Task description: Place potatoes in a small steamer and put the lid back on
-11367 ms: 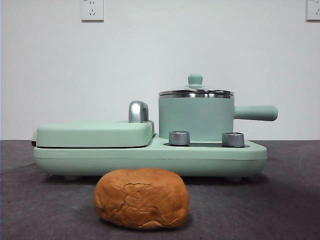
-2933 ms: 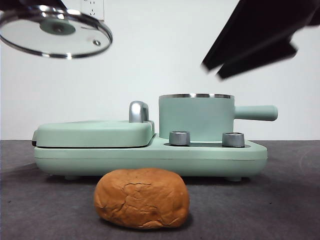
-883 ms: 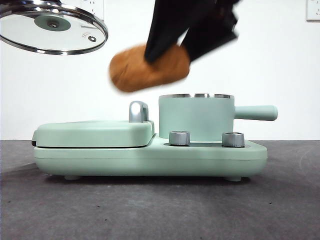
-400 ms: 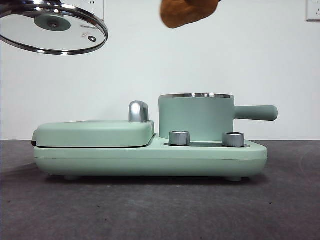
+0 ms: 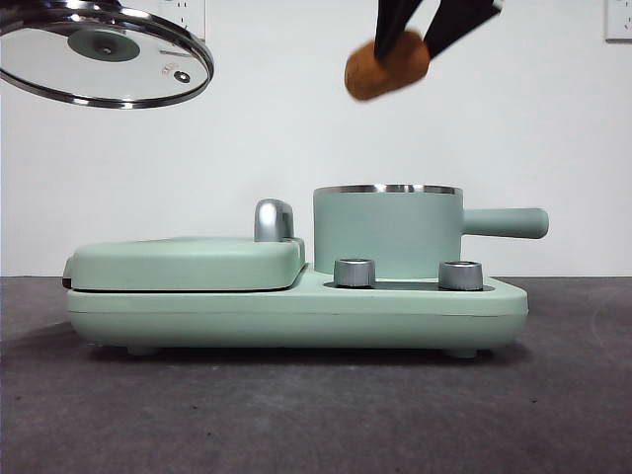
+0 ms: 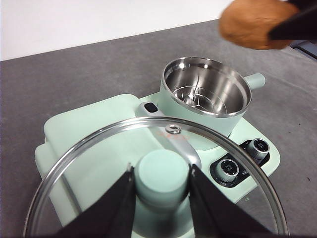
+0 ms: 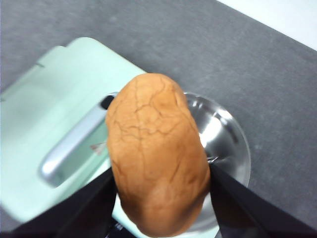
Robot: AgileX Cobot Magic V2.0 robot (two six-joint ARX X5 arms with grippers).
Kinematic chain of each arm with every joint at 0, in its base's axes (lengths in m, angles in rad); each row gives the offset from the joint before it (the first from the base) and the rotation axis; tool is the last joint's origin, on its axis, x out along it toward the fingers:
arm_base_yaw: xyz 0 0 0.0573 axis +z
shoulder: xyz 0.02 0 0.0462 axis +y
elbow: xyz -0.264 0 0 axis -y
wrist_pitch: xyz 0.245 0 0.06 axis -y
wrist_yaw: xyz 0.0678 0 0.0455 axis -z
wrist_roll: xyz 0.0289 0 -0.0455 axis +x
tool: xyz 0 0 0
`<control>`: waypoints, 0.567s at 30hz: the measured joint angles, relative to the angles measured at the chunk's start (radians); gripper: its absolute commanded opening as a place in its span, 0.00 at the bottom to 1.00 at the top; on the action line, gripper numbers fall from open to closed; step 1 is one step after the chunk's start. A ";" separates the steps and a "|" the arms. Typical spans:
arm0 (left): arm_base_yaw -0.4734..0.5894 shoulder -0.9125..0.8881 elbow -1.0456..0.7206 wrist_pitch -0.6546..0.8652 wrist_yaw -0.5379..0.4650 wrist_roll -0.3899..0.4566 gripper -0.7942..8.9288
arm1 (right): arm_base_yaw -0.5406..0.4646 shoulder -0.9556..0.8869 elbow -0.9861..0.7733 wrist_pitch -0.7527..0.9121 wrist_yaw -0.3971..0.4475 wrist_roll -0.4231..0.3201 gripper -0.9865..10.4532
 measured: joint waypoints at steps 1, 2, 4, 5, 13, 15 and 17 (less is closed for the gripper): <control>0.000 0.000 0.000 0.000 0.000 0.000 0.10 | -0.006 0.026 0.011 0.001 0.000 -0.005 0.32; 0.000 0.000 0.000 0.000 0.000 0.000 0.10 | -0.012 0.052 0.018 0.003 0.000 -0.010 0.32; 0.000 0.000 0.000 0.000 0.000 0.000 0.10 | -0.020 0.094 0.019 0.008 0.001 -0.021 0.32; 0.000 0.000 0.000 0.000 0.000 0.000 0.10 | -0.024 0.115 0.019 0.010 0.000 -0.025 0.32; 0.000 0.000 0.000 0.001 0.000 0.000 0.10 | -0.043 0.209 0.019 0.063 0.000 -0.032 0.32; 0.000 0.000 0.000 0.001 0.000 0.000 0.10 | -0.049 0.228 0.019 0.071 0.000 -0.032 0.32; 0.000 0.000 0.000 0.004 0.000 0.000 0.10 | -0.052 0.249 0.019 0.069 0.000 -0.032 0.32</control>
